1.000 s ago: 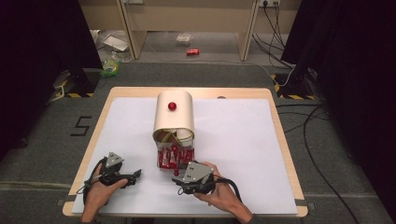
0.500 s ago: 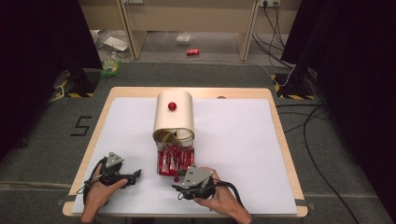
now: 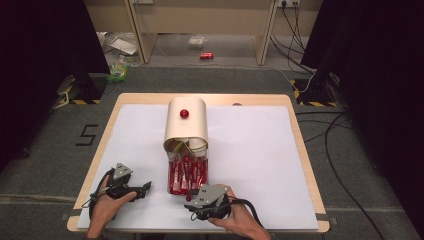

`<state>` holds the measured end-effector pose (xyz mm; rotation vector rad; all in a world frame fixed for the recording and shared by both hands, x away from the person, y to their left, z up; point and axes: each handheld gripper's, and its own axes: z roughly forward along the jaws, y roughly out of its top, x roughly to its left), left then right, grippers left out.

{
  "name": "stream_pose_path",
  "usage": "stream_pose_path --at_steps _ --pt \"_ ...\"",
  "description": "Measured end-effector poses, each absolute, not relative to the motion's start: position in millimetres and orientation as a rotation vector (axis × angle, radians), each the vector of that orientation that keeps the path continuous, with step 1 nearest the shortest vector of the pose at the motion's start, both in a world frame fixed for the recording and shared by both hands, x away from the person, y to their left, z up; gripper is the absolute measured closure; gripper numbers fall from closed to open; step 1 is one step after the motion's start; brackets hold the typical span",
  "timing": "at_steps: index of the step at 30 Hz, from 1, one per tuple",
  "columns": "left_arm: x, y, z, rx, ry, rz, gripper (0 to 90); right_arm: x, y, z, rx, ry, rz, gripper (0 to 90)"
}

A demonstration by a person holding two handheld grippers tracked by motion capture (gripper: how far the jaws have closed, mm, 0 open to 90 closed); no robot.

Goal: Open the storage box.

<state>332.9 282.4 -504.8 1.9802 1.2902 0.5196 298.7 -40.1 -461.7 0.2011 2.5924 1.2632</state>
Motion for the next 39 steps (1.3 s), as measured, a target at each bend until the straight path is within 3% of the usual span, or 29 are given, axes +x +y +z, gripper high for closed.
stream_pose_path --at_steps 29,39 --pt "333 282 -505 1.98 1.289 0.519 8.8 282 -42 -458 0.203 2.652 1.287 51.9" --pt "333 282 -505 1.98 1.289 0.518 8.8 290 -45 -454 0.36 2.63 1.355 49.9"
